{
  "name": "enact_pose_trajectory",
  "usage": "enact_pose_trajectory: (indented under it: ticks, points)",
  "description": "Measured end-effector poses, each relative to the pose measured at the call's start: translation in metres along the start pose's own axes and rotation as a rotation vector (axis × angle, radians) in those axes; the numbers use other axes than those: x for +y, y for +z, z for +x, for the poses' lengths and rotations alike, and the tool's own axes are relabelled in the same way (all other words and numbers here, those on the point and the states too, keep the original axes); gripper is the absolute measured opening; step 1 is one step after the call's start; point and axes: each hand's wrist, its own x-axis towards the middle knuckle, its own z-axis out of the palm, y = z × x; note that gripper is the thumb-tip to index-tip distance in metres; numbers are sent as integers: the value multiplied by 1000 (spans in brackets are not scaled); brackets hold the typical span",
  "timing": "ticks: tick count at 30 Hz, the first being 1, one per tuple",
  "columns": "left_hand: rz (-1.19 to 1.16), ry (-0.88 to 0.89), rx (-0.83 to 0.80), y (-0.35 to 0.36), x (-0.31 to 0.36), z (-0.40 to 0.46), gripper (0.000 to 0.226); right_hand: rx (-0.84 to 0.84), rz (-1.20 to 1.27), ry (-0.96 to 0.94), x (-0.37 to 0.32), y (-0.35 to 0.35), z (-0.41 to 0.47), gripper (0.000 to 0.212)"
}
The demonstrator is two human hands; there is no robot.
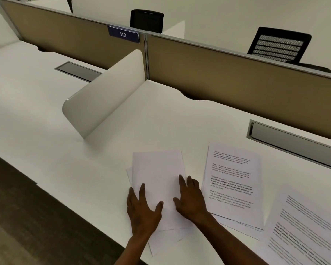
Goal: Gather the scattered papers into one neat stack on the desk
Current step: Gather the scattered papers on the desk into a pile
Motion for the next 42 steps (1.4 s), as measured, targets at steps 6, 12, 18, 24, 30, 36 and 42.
enact_pose_trajectory:
  ticks: [6, 12, 18, 24, 30, 36, 42]
  points:
    - [-448, -205, 76, -23, 19, 22, 89, -48, 14, -1, 8, -1, 0, 77]
    - [-754, -413, -37, -42, 17, 48, 78, -66, 26, -45, 13, -1, -8, 69]
    - [-599, -259, -185, -53, 7, 43, 40, -72, 143, -62, 12, -4, -14, 73]
    - [-662, -157, -227, -60, 27, 46, 36, -2, 293, -31, -14, -22, -22, 110]
    - [-750, -88, -336, -50, 55, 33, 29, -60, 293, -79, -38, -14, -28, 88]
    - [-764, -2, -324, -45, 59, 28, 23, -33, 628, 8, -25, -19, -30, 42]
    - [-734, -98, -260, -47, 56, 41, 43, -195, 1297, 49, 0, -75, -31, 39]
